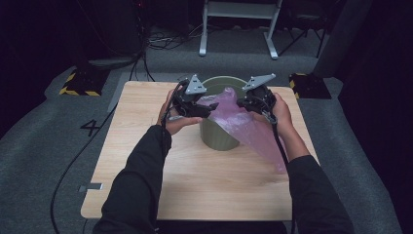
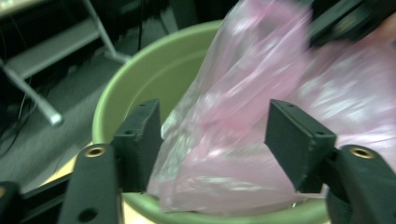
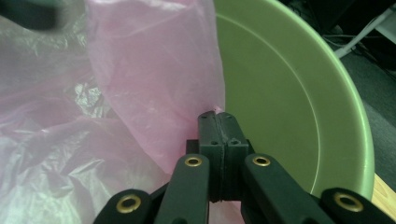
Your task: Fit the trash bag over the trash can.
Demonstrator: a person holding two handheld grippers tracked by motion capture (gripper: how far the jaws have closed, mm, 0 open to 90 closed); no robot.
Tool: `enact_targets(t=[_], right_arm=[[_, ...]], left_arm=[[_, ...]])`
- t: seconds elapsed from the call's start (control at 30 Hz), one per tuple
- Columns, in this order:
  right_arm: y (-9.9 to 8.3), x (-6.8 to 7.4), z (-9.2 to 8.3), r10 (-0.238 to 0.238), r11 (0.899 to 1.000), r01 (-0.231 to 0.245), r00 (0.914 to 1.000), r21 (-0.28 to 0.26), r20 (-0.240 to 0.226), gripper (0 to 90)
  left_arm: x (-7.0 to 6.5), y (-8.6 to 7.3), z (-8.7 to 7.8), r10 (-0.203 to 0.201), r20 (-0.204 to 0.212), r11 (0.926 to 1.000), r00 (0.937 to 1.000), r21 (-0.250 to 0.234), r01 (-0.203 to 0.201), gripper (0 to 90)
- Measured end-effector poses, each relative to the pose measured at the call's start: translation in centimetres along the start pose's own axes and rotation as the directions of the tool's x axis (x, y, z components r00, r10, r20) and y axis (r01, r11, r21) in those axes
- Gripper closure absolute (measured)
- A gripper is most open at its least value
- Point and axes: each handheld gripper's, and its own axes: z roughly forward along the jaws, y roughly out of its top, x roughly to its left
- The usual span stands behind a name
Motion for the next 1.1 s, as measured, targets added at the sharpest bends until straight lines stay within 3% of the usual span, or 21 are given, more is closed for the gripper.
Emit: enact_targets(t=[0.13,0.2,0.27,0.37,0.43,0.53,0.6,0.7,0.8,0.9,1.0,1.1], right_arm=[[0.2,-0.1,0.4,0.013,0.999,-0.013,0.9999,0.039,-0.004,90.0],[0.4,-0.1,0.6,0.019,0.998,-0.018,0.9998,0.055,-0.008,90.0],[0.5,-0.2,0.8,0.028,0.997,-0.027,0.9995,0.071,-0.013,89.2],[0.6,-0.2,1.1,0.031,0.996,-0.030,0.9995,0.086,-0.010,87.3],[0.7,-0.3,1.1,0.030,0.996,-0.029,0.9995,0.085,-0.009,84.2],[0.8,-0.2,1.1,0.042,0.996,-0.042,0.9991,0.082,0.003,76.1],[0.8,-0.1,1.0,0.043,0.996,-0.044,0.9991,0.072,0.003,70.9],[0.9,-0.2,0.6,0.048,0.998,-0.049,0.9986,0.034,0.019,60.7],[0.9,-0.3,0.2,0.054,0.998,-0.055,0.9974,0.014,0.047,51.4],[0.8,-0.4,-0.1,0.066,0.998,-0.066,0.9971,0.002,0.037,44.2],[0.5,-0.6,-0.6,0.088,0.996,-0.087,0.9959,-0.022,0.022,37.6],[0.2,-0.6,-1.3,0.100,0.994,-0.099,0.9948,-0.046,0.020,30.4]], left_arm=[[-1.5,0.2,-0.1,0.034,0.064,0.9994,0.9974,-0.014,-0.033,27.3],[-2.2,0.4,-0.1,0.028,0.137,0.9992,0.9902,-0.031,-0.024,26.8],[-2.9,0.6,0.1,0.049,0.178,0.9984,0.9829,-0.037,-0.043,26.7],[-3.8,0.9,0.3,0.081,0.202,0.9967,0.9760,-0.020,-0.079,27.5],[-4.4,1.1,0.6,0.099,0.192,0.9950,0.9763,-0.008,-0.100,30.4],[-4.7,1.3,1.0,0.108,0.173,0.9938,0.9790,0.005,-0.111,42.9],[-4.6,1.2,1.2,0.109,0.197,0.9937,0.9743,0.006,-0.112,53.9],[-4.5,1.1,1.7,0.125,0.185,0.9906,0.9747,0.031,-0.133,65.9],[-4.3,1.0,1.9,0.138,0.147,0.9879,0.9794,0.051,-0.147,77.2],[-3.9,0.9,2.0,0.139,0.108,0.9872,0.9844,0.065,-0.146,87.5],[-3.3,0.5,2.3,0.136,0.082,0.9851,0.9873,0.096,-0.143,89.6],[-2.6,0.2,2.3,0.120,0.071,0.9878,0.9902,0.090,-0.127,89.6]])
